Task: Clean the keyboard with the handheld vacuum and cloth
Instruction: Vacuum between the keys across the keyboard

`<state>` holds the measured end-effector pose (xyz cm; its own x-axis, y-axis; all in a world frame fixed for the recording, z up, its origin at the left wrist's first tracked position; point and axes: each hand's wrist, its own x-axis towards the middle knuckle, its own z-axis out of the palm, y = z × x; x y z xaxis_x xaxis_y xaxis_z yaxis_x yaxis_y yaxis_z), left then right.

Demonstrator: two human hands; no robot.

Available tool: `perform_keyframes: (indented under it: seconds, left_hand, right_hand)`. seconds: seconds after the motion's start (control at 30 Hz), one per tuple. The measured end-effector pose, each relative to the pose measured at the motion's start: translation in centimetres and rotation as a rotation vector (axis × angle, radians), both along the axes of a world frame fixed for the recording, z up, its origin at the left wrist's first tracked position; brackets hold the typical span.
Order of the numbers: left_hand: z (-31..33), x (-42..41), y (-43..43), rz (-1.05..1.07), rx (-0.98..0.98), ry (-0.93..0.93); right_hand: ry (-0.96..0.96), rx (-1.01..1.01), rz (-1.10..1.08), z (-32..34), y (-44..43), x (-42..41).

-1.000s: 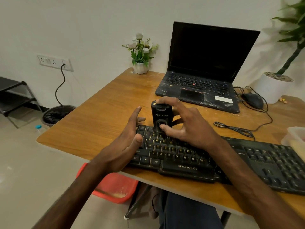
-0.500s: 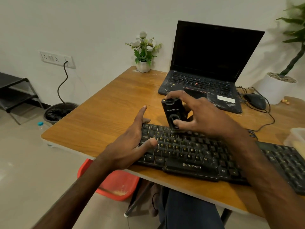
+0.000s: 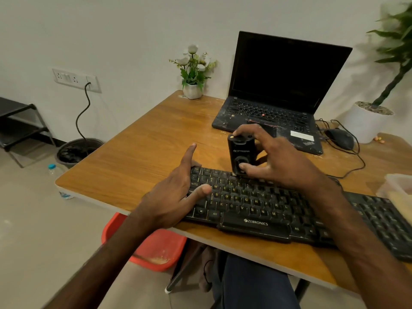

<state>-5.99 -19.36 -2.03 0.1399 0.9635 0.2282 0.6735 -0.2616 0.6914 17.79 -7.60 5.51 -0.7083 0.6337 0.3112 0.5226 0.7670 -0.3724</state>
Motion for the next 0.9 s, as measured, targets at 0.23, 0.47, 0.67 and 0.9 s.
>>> perform_keyframes:
  seconds: [0.23,0.47,0.67,0.9]
  left_hand:
    - [0.2,0.2,-0.2,-0.022,0.002,-0.029]
    - [0.2,0.3,-0.3,0.022,0.024,0.070]
    - [0.2,0.6,-0.3,-0.017,0.020,-0.020]
    - [0.0,0.4,-0.3,-0.007,0.063,0.010]
  right_hand:
    - [0.215,-0.001,0.163,-2.1,-1.3,-5.5]
    - [-0.009,-0.034,0.033,0.2,-0.7,-1.3]
    - [0.163,-0.034,0.145,-1.8,-1.5,-4.8]
    - [0.131,-0.048,0.136,-0.9,-0.5,-5.4]
